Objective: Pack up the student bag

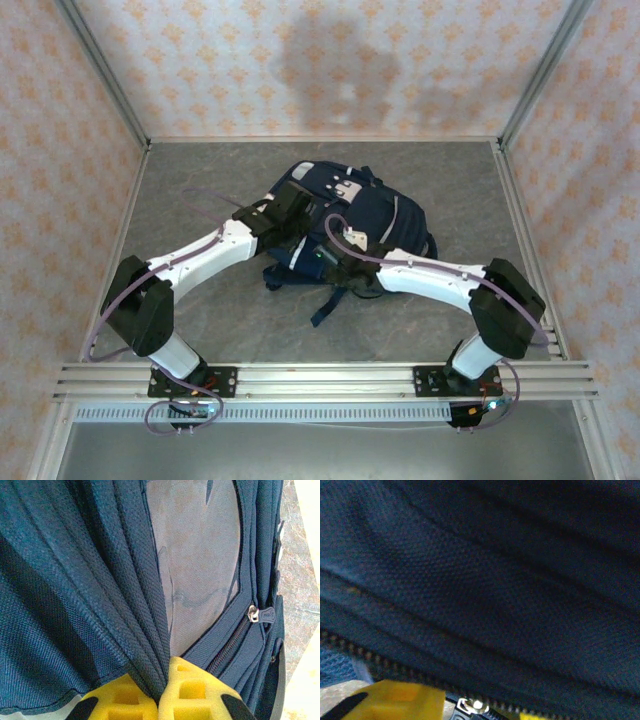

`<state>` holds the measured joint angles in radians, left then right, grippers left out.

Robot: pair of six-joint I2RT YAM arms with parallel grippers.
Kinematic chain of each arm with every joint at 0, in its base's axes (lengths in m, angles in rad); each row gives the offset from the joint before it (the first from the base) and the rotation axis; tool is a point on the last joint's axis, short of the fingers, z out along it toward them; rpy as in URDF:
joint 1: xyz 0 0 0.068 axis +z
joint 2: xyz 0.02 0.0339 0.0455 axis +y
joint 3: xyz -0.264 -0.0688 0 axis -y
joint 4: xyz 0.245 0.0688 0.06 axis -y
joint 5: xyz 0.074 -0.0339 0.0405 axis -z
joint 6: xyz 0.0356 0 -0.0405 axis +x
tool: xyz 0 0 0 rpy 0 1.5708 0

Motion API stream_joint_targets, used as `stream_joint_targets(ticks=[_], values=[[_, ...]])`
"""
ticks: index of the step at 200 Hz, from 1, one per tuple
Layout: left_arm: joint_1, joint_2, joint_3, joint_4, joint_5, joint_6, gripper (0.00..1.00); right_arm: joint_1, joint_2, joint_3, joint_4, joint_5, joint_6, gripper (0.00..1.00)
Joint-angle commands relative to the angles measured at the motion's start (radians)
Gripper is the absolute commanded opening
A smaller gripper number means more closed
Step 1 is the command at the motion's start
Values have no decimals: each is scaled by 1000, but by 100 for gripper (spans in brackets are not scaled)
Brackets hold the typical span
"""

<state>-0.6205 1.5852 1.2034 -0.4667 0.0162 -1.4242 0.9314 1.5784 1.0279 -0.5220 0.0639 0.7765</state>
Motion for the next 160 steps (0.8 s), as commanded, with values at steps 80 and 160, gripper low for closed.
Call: stream_joint_targets(ticks=[80,160], values=[[-4,-36,18,-30,-36,7,0,-6,-197,-129,-50,165,-65,16],[-4,-7,51,-36,-15,11,0,-5,-313,-258,249,-181,-116,33]])
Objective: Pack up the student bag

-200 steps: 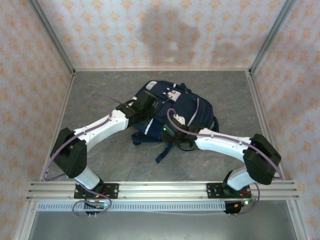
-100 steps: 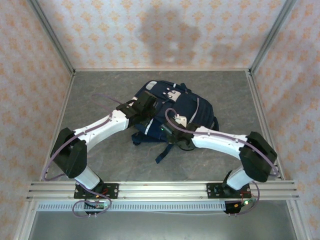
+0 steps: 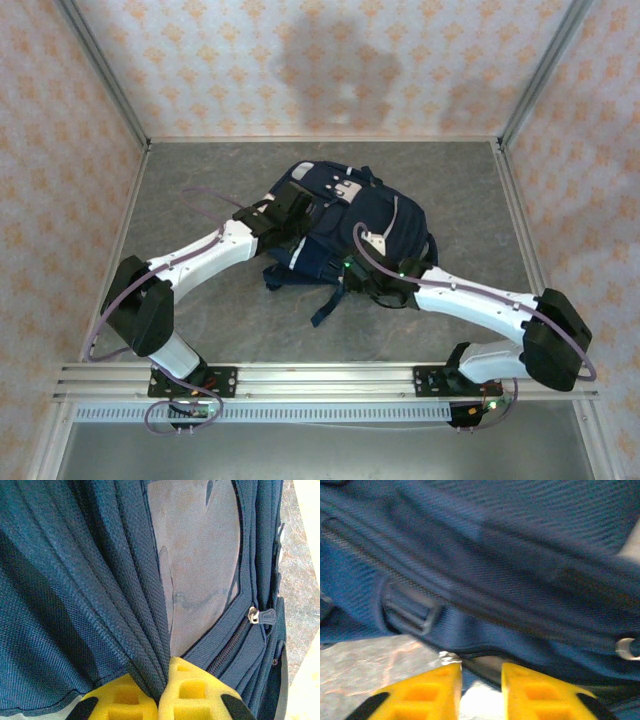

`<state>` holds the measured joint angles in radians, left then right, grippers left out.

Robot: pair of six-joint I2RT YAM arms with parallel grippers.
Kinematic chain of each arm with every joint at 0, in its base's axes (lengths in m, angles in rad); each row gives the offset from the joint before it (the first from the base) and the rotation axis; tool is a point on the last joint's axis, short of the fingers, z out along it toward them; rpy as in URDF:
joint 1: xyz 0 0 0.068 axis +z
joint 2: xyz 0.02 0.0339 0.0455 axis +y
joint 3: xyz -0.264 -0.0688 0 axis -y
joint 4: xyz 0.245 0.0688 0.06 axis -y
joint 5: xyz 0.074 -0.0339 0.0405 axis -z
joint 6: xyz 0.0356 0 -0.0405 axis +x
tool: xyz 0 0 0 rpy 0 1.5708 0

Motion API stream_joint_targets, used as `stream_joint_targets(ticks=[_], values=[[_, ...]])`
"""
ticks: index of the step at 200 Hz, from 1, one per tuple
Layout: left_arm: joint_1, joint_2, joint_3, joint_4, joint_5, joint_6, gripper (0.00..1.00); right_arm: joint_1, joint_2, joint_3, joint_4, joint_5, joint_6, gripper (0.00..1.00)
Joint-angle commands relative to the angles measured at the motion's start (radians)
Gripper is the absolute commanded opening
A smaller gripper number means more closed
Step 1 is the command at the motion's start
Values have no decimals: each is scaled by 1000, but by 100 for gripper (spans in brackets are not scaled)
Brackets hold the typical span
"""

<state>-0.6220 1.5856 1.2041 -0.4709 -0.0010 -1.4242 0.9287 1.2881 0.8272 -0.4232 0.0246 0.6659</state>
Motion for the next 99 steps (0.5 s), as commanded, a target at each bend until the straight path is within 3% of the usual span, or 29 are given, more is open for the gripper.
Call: stream_joint_targets(ticks=[1,50,99], values=[[-2,-7,51,-32,2,11,0,-2,-26,-61,155,-143,-4,33],[-2,-8,75,-45,4,22,0,-3,-264,-339,477,-110,26,41],[-2,-8,74,-48,1,21,0,-18,-253,-407,571,-224,5,45]])
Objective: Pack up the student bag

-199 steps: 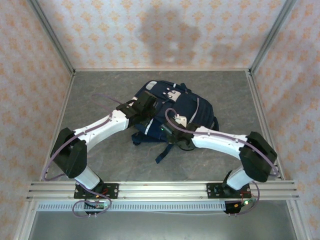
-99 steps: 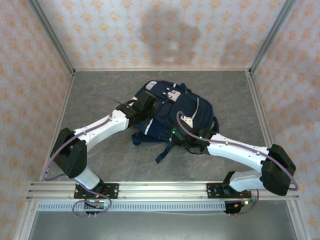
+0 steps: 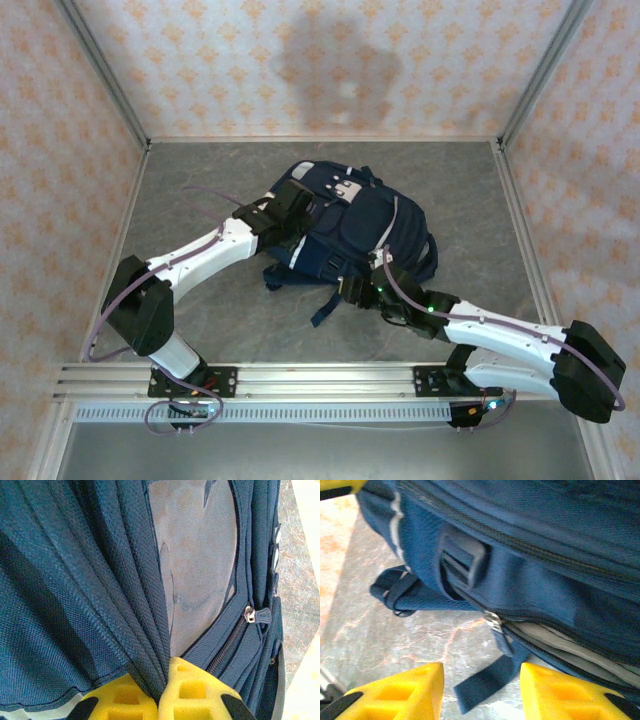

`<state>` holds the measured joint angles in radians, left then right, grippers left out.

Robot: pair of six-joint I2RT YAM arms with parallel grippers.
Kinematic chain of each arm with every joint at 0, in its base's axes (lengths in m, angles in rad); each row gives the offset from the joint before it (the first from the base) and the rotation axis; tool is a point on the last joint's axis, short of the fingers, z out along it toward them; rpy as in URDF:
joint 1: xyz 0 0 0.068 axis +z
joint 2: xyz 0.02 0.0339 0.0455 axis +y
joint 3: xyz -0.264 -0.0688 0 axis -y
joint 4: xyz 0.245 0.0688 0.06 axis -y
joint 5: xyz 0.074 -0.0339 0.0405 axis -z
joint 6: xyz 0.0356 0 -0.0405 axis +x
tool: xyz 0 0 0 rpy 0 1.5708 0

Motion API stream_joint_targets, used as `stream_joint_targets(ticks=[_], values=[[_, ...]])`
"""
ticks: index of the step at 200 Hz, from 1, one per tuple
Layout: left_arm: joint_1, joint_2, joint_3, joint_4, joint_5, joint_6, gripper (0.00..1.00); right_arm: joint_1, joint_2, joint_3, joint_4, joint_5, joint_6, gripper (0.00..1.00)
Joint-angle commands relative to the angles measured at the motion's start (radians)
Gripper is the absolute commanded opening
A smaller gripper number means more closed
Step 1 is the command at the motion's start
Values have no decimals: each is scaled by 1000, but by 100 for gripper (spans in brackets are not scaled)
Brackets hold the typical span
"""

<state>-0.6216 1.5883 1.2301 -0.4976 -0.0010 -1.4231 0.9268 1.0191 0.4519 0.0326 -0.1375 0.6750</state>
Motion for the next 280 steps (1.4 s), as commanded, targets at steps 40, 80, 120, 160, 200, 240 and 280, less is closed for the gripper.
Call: stream_joint_targets(ticks=[40,80,120,160,200,240,280], values=[[-3,0,61,-21,6,17,0,-16,76,-36,99,-73,35,44],[-3,10,71,-27,10,20,0,-17,126,-27,89,-67,33,44],[-3,14,71,-30,12,21,0,-23,214,0,123,-66,21,44],[-3,21,71,-30,13,18,0,-33,300,50,165,-90,12,42],[-3,29,69,-28,16,16,0,-48,362,99,169,-103,-9,39],[-1,31,65,-31,12,15,0,-78,411,129,158,-90,-5,28],[5,27,54,-33,10,16,0,-94,419,131,150,-83,0,12]])
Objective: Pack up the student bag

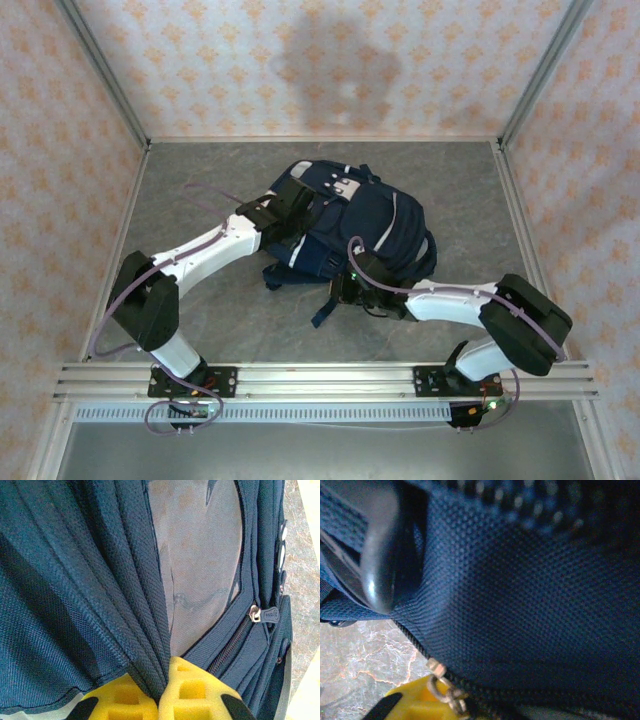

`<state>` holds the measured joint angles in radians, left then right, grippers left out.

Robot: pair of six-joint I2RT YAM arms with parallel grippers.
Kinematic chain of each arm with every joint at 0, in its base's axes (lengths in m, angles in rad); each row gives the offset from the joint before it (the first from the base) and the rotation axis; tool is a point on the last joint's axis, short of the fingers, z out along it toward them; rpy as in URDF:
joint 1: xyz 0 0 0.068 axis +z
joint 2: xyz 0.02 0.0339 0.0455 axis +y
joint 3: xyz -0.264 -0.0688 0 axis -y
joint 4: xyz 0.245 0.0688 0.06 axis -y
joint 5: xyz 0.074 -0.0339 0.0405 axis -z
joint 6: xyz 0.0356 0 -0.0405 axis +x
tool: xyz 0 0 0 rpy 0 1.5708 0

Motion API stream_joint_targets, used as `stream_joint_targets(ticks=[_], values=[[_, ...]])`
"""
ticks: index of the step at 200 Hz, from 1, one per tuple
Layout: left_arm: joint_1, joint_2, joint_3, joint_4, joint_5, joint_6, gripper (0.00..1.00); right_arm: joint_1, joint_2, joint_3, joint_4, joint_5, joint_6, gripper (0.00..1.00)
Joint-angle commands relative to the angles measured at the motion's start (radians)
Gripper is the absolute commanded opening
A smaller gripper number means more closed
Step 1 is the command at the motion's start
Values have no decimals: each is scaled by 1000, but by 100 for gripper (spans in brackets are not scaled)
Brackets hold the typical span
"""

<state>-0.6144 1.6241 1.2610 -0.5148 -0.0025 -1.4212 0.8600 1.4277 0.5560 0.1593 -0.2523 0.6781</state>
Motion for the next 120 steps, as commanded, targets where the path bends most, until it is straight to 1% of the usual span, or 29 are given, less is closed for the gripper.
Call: stream_joint_targets(ticks=[1,33,83,120], values=[[-2,-10,23,-16,12,14,0,-27,10,26,23,32,-3,11],[3,-12,18,-15,7,20,0,-29,-3,19,30,23,-8,0],[31,-14,9,-28,4,44,0,-30,-48,4,-54,45,-47,0],[55,-15,11,-49,-7,91,0,-33,-100,-7,-138,60,-81,0]])
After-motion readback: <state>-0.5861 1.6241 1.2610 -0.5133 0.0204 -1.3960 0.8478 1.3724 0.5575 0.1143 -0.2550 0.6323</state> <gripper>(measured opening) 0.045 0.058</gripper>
